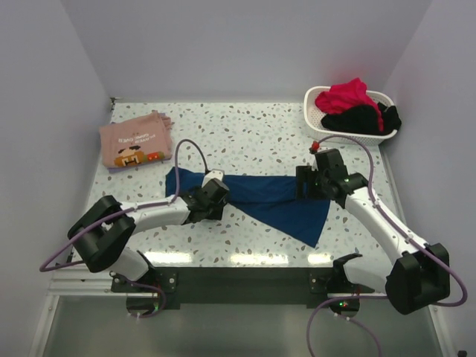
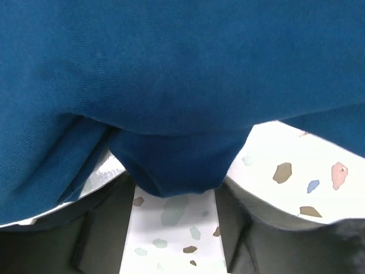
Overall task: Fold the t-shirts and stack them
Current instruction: Flatten the tshirt out
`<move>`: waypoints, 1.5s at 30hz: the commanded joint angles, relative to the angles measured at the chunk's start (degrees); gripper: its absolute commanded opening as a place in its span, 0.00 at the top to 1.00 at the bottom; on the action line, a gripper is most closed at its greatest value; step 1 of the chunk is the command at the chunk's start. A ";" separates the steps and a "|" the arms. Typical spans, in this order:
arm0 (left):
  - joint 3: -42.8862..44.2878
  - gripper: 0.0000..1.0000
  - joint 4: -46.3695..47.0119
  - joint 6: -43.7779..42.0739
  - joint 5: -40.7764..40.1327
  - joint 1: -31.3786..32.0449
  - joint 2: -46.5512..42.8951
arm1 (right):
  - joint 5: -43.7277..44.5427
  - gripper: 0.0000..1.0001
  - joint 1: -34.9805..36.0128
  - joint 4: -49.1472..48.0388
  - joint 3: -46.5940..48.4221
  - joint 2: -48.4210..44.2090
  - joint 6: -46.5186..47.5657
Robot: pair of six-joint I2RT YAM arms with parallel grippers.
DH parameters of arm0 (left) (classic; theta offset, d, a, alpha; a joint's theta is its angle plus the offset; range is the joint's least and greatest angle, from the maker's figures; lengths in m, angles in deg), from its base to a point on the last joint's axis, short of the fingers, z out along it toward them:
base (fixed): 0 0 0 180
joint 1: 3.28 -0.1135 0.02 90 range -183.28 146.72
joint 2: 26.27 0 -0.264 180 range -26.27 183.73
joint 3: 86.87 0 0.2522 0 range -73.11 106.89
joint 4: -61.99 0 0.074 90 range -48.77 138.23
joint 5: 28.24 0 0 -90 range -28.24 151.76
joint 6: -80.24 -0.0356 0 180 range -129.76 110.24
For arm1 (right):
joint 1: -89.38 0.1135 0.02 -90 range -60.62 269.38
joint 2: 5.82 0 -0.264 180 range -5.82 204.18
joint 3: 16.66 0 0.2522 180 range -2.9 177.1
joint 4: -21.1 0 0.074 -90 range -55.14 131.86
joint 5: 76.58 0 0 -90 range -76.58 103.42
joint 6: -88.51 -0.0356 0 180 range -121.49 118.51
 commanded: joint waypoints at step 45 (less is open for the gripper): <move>17.82 1.00 -13.04 -9.52 -6.05 -14.59 -13.84 | 9.72 0.96 -1.54 -8.05 3.86 13.67 -0.15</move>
